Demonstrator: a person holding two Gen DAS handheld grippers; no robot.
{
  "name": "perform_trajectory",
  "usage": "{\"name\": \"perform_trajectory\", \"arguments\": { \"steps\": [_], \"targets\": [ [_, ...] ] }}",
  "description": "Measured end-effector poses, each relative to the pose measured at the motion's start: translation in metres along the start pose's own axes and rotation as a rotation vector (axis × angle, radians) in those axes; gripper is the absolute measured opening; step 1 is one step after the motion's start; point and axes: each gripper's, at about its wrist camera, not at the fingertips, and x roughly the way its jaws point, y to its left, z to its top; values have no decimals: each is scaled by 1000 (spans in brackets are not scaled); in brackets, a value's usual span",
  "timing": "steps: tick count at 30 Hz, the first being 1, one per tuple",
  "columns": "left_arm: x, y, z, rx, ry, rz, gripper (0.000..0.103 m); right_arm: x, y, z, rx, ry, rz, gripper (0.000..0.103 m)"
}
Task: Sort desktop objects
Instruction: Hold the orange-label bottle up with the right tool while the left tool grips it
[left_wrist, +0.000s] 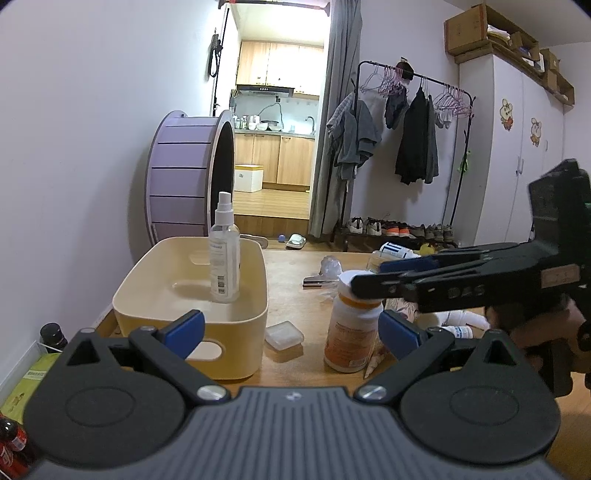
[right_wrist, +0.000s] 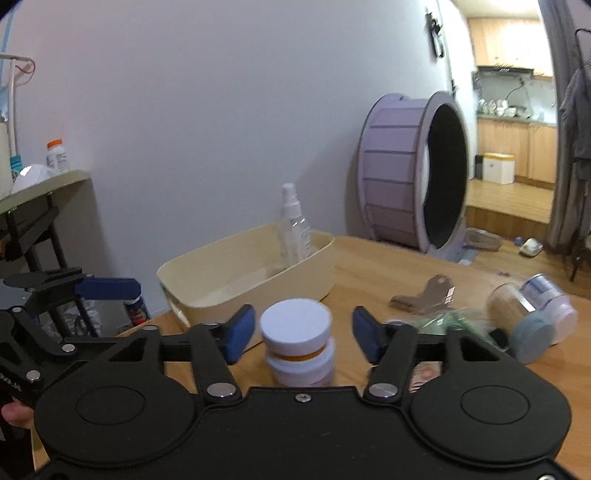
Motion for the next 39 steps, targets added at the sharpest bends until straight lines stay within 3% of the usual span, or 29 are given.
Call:
{"name": "perform_trajectory", "arguments": {
  "steps": [3, 9, 14, 27, 32, 39],
  "targets": [
    [2, -3, 0, 1, 0, -19, 100, -17, -6, 3, -17, -14, -38, 77],
    [10, -16, -1, 29, -12, -34, 99, -54, -17, -3, -13, -30, -87, 86],
    [23, -27, 4, 45, -19, -36, 81, -67, -27, -15, 32, -65, -91, 88],
    [76, -49, 11, 78, 51, -45, 78, -79, -41, -27, 84, -98, -61, 88],
    [88, -47, 9, 63, 74, -56, 48, -83, -44, -27, 91, -115, -58, 88],
    [79, -41, 13, 38, 29, -69, 45, -83, -46, -30, 97, -122, -61, 88]
  ]
}}
